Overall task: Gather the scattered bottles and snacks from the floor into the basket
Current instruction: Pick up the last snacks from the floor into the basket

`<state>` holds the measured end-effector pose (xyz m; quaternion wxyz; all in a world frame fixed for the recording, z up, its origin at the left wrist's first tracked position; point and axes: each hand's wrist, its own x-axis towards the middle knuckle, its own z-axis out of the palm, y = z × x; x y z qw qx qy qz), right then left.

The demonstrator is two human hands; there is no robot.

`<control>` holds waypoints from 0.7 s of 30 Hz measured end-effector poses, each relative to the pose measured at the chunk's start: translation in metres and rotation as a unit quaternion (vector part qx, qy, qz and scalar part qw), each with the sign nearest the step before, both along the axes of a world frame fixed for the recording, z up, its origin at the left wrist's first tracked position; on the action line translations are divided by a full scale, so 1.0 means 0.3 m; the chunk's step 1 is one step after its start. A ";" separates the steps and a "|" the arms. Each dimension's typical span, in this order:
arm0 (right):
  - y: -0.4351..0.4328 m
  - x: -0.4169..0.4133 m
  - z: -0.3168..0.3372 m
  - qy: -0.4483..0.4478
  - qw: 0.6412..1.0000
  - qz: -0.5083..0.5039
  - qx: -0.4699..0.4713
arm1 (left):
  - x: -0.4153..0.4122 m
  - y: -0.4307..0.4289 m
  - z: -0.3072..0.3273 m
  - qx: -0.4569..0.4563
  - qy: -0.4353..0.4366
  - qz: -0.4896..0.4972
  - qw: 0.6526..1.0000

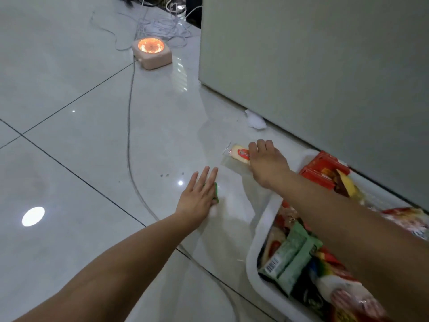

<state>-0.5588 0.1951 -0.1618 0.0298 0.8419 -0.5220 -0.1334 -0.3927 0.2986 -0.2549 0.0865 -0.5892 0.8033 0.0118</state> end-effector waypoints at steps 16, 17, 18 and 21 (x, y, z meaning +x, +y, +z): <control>0.479 -1.133 0.369 -0.114 0.849 -0.503 -0.111 | -0.454 -0.101 0.445 -0.101 0.317 -0.118 0.936; 0.527 -1.163 0.352 -0.126 0.842 -0.517 -0.092 | -0.480 -0.089 0.445 -0.090 0.328 -0.149 0.929; 0.571 -1.179 0.336 -0.142 0.838 -0.521 -0.078 | -0.498 -0.075 0.442 -0.086 0.330 -0.181 0.922; 0.682 -1.159 0.309 -0.201 0.846 -0.488 -0.070 | -0.510 -0.039 0.418 -0.075 0.306 -0.284 0.906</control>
